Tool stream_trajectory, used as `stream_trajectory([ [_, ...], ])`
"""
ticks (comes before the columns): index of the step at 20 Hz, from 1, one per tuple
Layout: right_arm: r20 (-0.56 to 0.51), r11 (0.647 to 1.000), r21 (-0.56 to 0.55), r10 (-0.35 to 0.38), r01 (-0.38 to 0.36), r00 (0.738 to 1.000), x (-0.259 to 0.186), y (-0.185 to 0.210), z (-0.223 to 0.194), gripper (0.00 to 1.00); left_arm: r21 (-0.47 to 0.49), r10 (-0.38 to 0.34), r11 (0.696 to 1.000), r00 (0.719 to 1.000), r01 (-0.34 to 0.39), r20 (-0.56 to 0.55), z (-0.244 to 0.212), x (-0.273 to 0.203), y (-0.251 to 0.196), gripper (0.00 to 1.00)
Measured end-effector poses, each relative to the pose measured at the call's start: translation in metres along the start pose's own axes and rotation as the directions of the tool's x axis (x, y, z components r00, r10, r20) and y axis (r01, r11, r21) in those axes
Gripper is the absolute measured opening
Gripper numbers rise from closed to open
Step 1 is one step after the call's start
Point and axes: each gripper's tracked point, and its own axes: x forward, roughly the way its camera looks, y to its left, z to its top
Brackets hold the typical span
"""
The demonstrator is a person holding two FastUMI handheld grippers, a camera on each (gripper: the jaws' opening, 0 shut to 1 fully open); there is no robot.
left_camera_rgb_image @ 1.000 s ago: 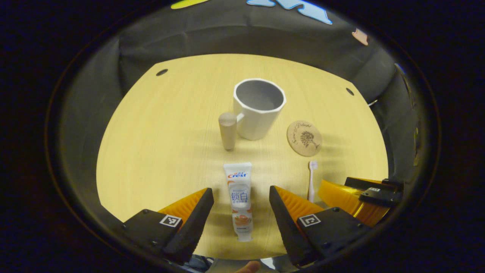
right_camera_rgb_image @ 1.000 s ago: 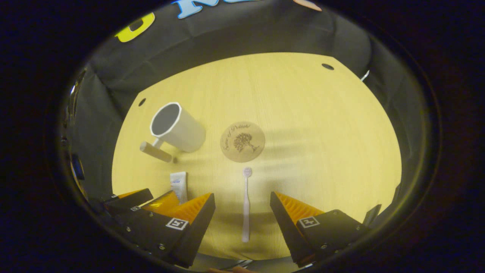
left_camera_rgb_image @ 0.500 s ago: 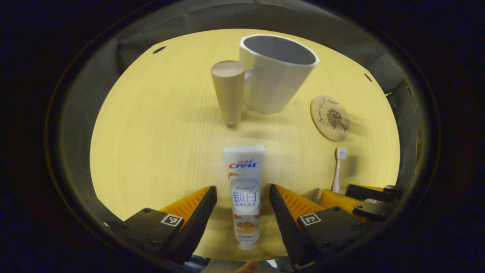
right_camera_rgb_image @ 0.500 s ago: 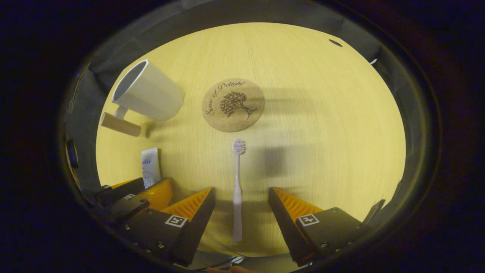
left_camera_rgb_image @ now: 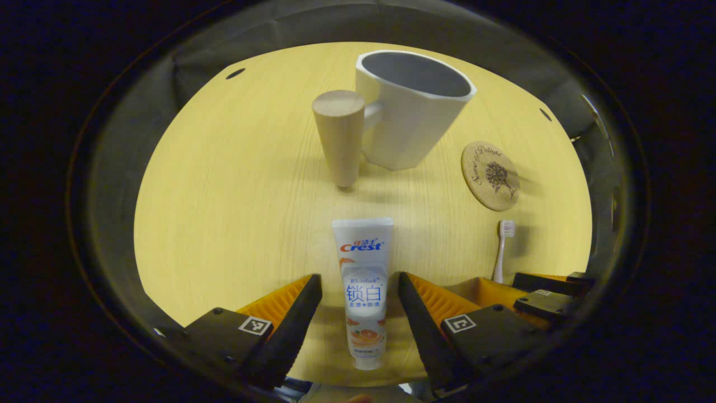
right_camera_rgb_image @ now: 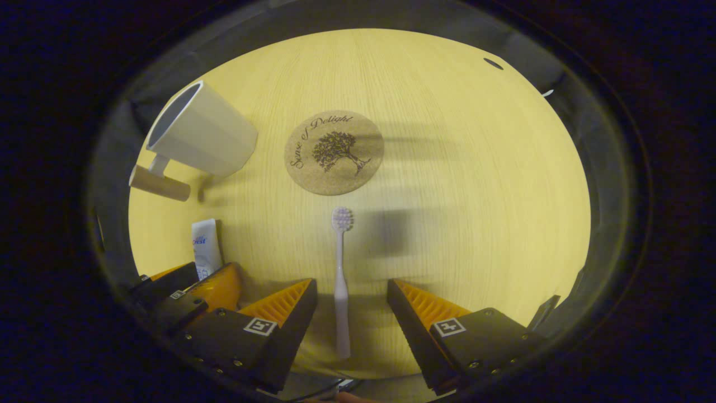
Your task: Put the toothbrush and toothpaste on the desktop into the cup, then pick up the cup and place it on the coaster on the desktop.
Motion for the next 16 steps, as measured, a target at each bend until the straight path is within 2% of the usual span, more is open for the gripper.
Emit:
stream_trajectory([
  [3,-0.021,1.000,0.002,-0.004,0.005,1.000,-0.004,0.000,-0.005,0.87,0.015,-0.001,1.000,1.000,0.001,-0.006,0.000,-0.002,0.000,0.93],
  [4,-0.024,1.000,0.000,-0.009,0.009,1.000,0.000,-0.001,-0.003,0.86,0.018,0.000,1.000,1.000,0.000,0.002,0.002,-0.003,0.000,0.83],
  [7,-0.061,1.000,-0.010,-0.012,0.011,0.998,-0.003,-0.004,-0.008,0.58,0.036,-0.001,0.999,1.000,0.001,0.000,0.004,-0.003,-0.005,0.53],
  [8,-0.062,1.000,-0.010,-0.002,0.002,0.998,-0.004,-0.004,-0.007,0.48,0.046,-0.005,0.999,1.000,0.006,-0.013,0.003,-0.002,-0.006,0.51],
  [9,-0.074,1.000,0.004,0.007,-0.006,0.997,-0.003,-0.003,-0.009,0.27,0.053,-0.010,0.999,1.000,0.010,-0.010,0.005,-0.003,-0.007,0.46],
  [10,-0.077,1.000,-0.004,0.010,-0.010,0.997,-0.004,-0.003,-0.008,0.13,0.056,-0.009,0.998,1.000,0.010,-0.018,0.004,-0.002,-0.008,0.39],
  [12,-0.087,1.000,0.005,0.011,-0.011,0.996,0.000,-0.003,-0.008,0.13,0.044,0.001,0.999,1.000,-0.001,0.004,0.007,-0.005,-0.007,0.29],
  [13,-0.073,1.000,0.010,0.011,-0.010,0.997,-0.002,-0.004,-0.006,0.05,0.030,0.003,1.000,1.000,-0.003,-0.015,0.003,0.001,-0.008,0.19],
  [14,-0.077,1.000,0.005,0.010,-0.010,0.997,-0.006,-0.004,-0.007,0.05,0.012,0.022,1.000,1.000,-0.022,0.017,0.009,-0.008,-0.003,0.19],
  [15,-0.073,1.000,0.007,0.009,-0.009,0.997,-0.001,-0.004,-0.006,0.05,0.006,0.026,1.000,0.999,-0.026,0.023,0.007,0.002,-0.002,0.08],
  [16,-0.067,1.000,0.007,0.010,-0.010,0.998,-0.004,-0.004,-0.006,0.05,-0.002,0.031,1.000,0.999,-0.031,0.013,0.006,-0.005,-0.003,0.07],
])
